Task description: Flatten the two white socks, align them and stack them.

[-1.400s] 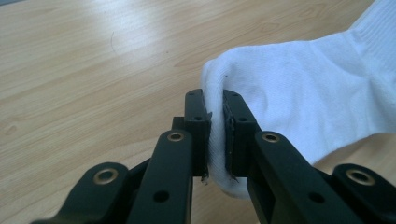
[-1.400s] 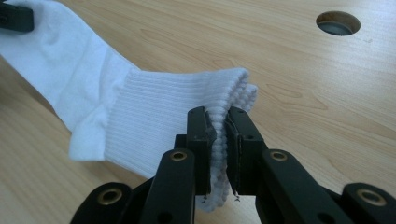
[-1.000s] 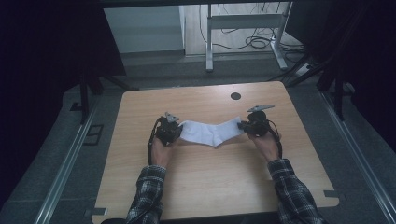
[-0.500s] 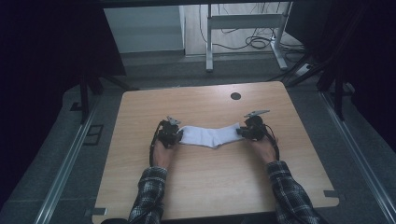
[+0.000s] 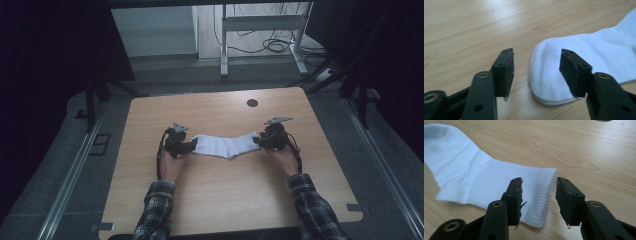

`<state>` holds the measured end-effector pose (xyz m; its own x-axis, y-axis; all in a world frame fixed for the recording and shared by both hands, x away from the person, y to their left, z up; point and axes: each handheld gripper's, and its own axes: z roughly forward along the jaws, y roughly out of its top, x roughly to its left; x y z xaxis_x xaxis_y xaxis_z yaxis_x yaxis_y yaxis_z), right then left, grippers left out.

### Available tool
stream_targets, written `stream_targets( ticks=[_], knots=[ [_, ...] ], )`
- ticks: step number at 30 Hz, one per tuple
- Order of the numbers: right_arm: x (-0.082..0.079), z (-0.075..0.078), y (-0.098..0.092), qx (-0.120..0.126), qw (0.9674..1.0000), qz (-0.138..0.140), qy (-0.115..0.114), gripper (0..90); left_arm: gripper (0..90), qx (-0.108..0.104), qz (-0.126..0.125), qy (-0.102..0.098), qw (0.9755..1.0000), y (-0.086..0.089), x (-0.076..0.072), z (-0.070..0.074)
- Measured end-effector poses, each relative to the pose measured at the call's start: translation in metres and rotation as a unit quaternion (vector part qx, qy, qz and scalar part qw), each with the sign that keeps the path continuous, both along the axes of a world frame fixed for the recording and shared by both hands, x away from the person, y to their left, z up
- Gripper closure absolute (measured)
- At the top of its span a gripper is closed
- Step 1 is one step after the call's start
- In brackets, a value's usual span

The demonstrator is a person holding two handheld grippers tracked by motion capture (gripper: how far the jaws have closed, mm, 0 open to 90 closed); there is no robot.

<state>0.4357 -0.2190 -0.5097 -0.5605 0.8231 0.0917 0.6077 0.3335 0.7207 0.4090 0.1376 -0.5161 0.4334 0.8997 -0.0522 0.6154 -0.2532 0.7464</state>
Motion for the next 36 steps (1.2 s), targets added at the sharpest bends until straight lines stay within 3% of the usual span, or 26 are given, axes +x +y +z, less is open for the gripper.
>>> stream_targets(
  ticks=[8, 20, 27, 36],
  knots=[
    [-0.007, 0.003, -0.002, 0.003, 1.0000, 0.008, 0.001, 42.1, 36.2, -0.005, -0.017, 0.006, 0.9998, 0.000, -0.005, 0.000],
    [-0.017, 0.003, 0.000, 0.005, 0.9995, 0.030, -0.003, 27.5, 16.9, -0.035, -0.040, 0.024, 0.9983, 0.002, -0.015, -0.002],
    [-0.024, 0.005, 0.001, -0.003, 0.9991, 0.041, -0.008, 20.3, 13.8, -0.041, -0.053, 0.034, 0.9972, 0.004, -0.024, 0.002],
    [-0.037, 0.013, -0.001, -0.010, 0.9984, 0.053, -0.015, 15.6, 13.0, -0.033, -0.063, 0.034, 0.9969, 0.005, -0.037, 0.010]
  ],
)
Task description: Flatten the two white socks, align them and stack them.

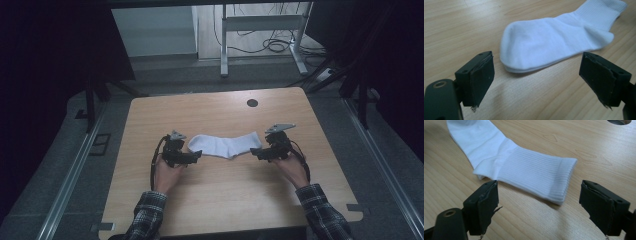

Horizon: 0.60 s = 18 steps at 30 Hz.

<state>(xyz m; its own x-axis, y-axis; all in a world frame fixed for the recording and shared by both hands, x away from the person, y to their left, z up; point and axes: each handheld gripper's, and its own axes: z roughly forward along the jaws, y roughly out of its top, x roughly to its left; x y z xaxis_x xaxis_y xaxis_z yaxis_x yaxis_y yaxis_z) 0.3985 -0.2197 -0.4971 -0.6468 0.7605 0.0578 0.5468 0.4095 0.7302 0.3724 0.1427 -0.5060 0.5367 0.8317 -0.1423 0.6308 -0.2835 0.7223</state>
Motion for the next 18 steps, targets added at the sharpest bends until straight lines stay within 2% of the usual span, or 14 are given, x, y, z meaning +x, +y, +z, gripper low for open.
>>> stream_targets(
  ticks=[11, 18],
  knots=[
    [-0.018, 0.008, -0.005, 0.000, 0.9999, 0.014, -0.010, 14.9, 12.4, 0.025, -0.016, -0.017, 0.9994, 0.004, -0.023, 0.005],
    [-0.029, 0.011, -0.011, -0.003, 0.9997, 0.019, -0.012, 14.8, 12.5, 0.021, -0.020, -0.016, 0.9995, 0.010, -0.037, 0.007]
  ],
)
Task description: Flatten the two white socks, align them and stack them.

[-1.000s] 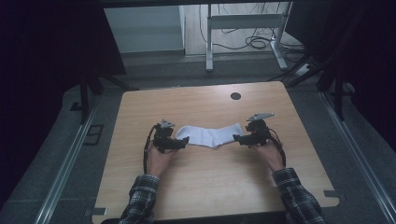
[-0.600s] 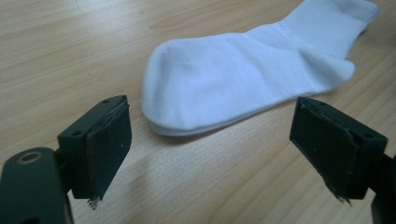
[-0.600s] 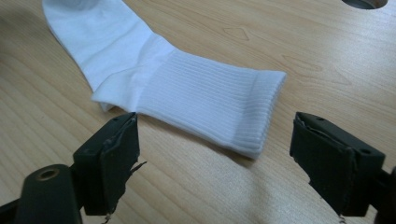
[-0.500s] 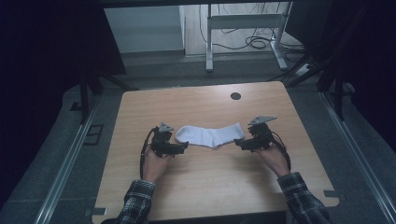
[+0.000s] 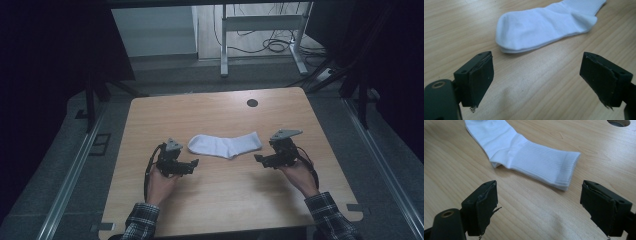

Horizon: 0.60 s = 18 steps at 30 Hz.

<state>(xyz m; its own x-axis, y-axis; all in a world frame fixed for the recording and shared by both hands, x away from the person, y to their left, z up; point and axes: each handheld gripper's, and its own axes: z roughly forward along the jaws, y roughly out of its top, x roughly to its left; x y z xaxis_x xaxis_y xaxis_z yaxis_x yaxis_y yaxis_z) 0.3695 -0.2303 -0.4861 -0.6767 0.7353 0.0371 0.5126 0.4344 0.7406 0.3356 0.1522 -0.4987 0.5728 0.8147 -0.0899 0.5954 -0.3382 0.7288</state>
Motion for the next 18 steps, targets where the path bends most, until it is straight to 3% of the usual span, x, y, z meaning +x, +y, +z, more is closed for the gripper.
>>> stream_targets(
  ticks=[18],
  knots=[
    [-0.030, -0.004, -0.017, -0.001, 0.9999, 0.012, -0.004, 14.7, 12.0, -0.004, -0.016, -0.008, 0.9998, 0.016, -0.037, -0.005]
  ],
)
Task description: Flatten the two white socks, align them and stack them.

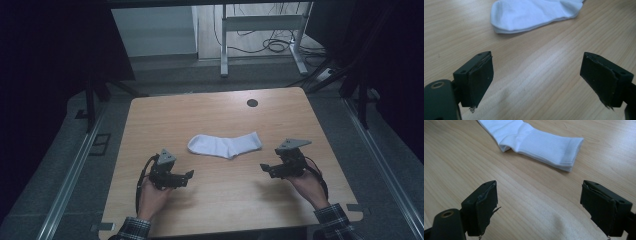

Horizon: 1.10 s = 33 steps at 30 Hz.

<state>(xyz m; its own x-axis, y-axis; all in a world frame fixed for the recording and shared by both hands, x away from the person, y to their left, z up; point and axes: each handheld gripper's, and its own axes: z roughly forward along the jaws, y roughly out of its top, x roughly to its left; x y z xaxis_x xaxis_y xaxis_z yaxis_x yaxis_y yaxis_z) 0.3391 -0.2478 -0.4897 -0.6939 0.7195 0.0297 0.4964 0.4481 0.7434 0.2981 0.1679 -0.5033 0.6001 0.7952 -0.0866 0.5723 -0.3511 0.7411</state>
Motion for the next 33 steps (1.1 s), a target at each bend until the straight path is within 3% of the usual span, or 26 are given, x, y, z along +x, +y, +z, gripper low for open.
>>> stream_targets(
  ticks=[20, 26, 33],
  knots=[
    [-0.028, -0.024, -0.008, -0.014, 0.9997, 0.011, 0.019, 13.5, 12.0, 0.016, -0.010, 0.018, 0.9997, 0.012, -0.037, -0.025],
    [-0.032, -0.034, -0.006, -0.028, 0.9991, 0.020, 0.024, 11.0, 11.9, 0.019, -0.018, 0.026, 0.9993, 0.011, -0.043, -0.030],
    [-0.035, -0.045, -0.001, -0.060, 0.9970, 0.037, 0.032, 8.4, 11.9, 0.042, -0.021, 0.030, 0.9984, 0.008, -0.043, -0.035]
  ],
)
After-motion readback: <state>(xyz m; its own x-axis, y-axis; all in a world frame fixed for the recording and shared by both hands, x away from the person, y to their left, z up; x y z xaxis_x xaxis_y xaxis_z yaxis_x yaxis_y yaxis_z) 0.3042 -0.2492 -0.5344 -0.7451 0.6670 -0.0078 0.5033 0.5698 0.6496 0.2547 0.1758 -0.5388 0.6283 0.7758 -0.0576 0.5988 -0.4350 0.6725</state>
